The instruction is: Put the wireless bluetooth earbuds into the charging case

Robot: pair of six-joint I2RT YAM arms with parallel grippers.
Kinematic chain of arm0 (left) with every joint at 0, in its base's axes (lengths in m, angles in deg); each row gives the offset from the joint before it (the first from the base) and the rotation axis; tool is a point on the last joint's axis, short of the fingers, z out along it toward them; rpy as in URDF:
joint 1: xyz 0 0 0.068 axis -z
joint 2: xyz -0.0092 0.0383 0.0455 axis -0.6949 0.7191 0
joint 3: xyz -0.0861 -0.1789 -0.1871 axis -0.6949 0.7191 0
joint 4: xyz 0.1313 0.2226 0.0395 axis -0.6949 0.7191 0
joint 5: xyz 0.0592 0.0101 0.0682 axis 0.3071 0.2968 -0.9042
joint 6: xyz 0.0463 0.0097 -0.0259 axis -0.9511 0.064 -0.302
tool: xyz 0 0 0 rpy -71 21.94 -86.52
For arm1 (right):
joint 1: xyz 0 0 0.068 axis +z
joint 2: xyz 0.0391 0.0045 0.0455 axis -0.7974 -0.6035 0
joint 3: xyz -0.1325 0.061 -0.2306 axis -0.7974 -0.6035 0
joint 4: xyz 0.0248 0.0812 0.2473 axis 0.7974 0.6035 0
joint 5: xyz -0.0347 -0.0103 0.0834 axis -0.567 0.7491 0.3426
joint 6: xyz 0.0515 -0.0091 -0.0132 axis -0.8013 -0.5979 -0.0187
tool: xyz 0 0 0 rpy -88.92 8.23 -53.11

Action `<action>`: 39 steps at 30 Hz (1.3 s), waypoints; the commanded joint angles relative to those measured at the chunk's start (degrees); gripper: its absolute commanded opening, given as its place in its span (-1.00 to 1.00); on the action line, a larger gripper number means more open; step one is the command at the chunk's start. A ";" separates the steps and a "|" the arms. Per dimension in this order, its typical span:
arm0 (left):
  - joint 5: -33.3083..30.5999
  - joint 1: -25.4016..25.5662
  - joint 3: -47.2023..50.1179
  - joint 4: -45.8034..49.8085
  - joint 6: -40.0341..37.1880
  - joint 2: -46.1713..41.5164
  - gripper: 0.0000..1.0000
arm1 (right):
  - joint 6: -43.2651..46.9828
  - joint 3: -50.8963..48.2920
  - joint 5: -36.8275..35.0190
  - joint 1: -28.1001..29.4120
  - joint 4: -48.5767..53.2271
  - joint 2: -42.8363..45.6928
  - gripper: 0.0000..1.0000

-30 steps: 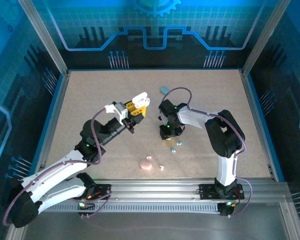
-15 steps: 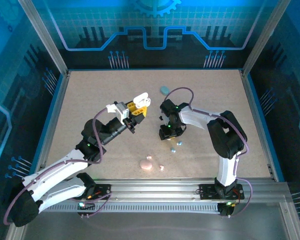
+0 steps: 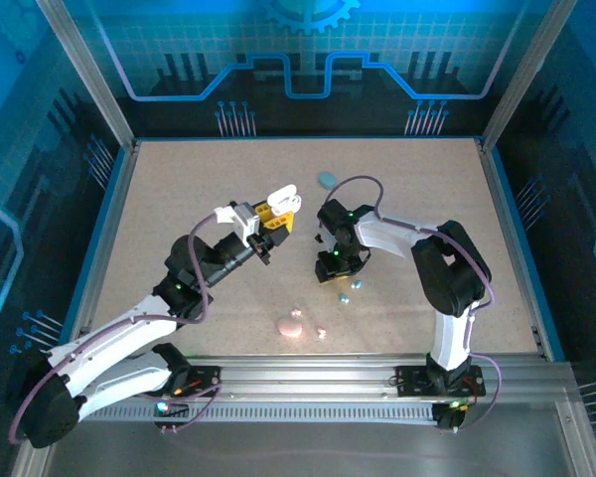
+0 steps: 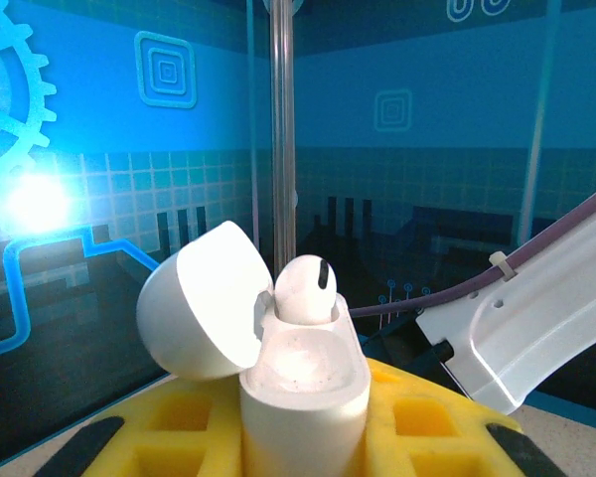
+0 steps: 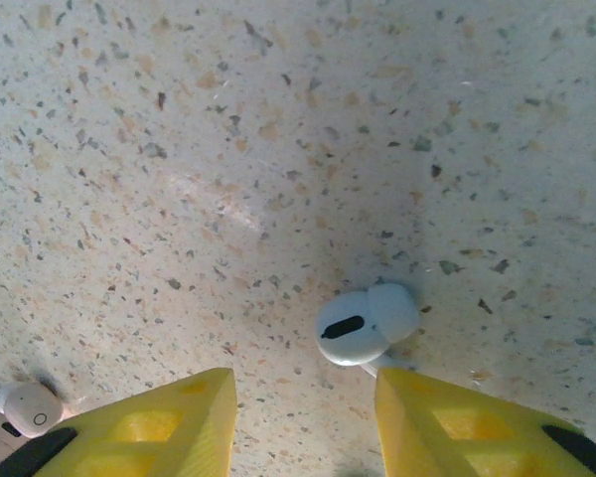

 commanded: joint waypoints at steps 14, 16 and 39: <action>0.60 0.35 -1.63 -2.29 0.96 0.08 -0.54 | 3.11 1.28 -3.66 -0.69 1.00 -1.03 -0.13; 0.52 0.45 -1.65 -2.18 0.94 0.08 -0.54 | 3.21 1.26 -2.83 -0.60 1.04 -1.66 -0.13; 0.76 0.40 -1.78 -2.35 0.97 0.35 -0.53 | 1.66 3.85 -7.85 2.25 4.81 1.51 -0.20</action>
